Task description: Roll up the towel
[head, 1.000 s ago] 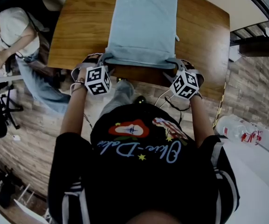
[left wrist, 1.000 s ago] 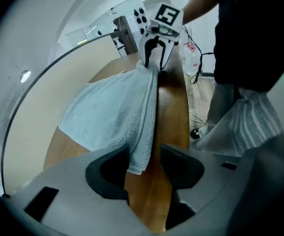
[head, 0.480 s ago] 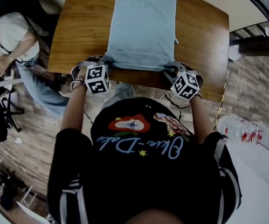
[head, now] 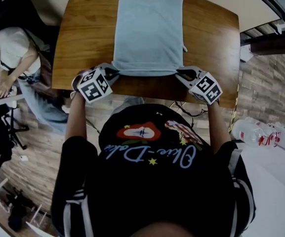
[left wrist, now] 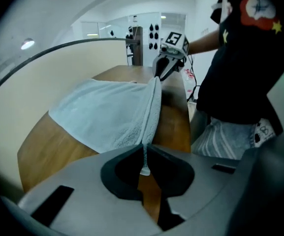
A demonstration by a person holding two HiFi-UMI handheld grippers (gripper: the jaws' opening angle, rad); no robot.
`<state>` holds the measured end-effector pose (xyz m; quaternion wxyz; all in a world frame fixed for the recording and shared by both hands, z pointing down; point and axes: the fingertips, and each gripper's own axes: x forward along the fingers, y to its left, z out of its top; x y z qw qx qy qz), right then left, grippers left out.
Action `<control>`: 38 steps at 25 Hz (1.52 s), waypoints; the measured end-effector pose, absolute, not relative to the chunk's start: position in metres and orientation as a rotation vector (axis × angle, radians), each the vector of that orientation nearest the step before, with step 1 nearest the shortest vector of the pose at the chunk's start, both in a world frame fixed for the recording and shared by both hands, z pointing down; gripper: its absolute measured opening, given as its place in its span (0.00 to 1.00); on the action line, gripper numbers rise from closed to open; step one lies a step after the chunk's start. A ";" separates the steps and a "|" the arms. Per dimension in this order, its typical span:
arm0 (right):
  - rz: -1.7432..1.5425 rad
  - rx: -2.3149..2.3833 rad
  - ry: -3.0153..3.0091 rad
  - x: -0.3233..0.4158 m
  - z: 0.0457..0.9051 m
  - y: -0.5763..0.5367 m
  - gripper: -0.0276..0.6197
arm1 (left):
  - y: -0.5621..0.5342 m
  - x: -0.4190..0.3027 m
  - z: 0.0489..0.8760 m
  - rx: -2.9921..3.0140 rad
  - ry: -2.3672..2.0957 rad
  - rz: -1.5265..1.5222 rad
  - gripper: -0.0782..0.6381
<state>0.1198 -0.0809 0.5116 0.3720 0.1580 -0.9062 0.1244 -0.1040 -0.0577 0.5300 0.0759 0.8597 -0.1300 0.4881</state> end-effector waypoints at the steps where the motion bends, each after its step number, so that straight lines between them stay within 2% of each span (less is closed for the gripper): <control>1: 0.352 0.432 -2.338 0.119 0.509 -0.086 0.09 | -0.065 -0.106 0.527 2.575 -0.393 1.441 0.14; 6: 0.407 0.542 -2.343 0.118 0.505 -0.113 0.09 | -0.100 -0.110 0.523 2.592 -0.445 1.418 0.14; 17: 0.283 0.694 -2.155 0.121 0.528 -0.164 0.10 | -0.153 -0.106 0.541 2.643 -0.562 1.480 0.14; 19: 0.274 0.745 -2.113 0.126 0.533 -0.172 0.18 | -0.158 -0.101 0.544 2.660 -0.574 1.478 0.14; 22: 0.240 0.752 -2.059 0.126 0.541 -0.176 0.21 | -0.163 -0.098 0.549 2.670 -0.600 1.456 0.15; 29: 0.182 0.780 -2.032 0.123 0.545 -0.176 0.20 | -0.163 -0.103 0.549 2.688 -0.700 1.416 0.20; 33: 0.213 0.853 -2.103 0.127 0.526 -0.185 0.25 | -0.179 -0.121 0.529 2.572 -0.921 1.152 0.37; 38: 0.184 0.957 -2.225 0.138 0.485 -0.183 0.26 | -0.177 -0.131 0.485 2.583 -1.099 0.998 0.37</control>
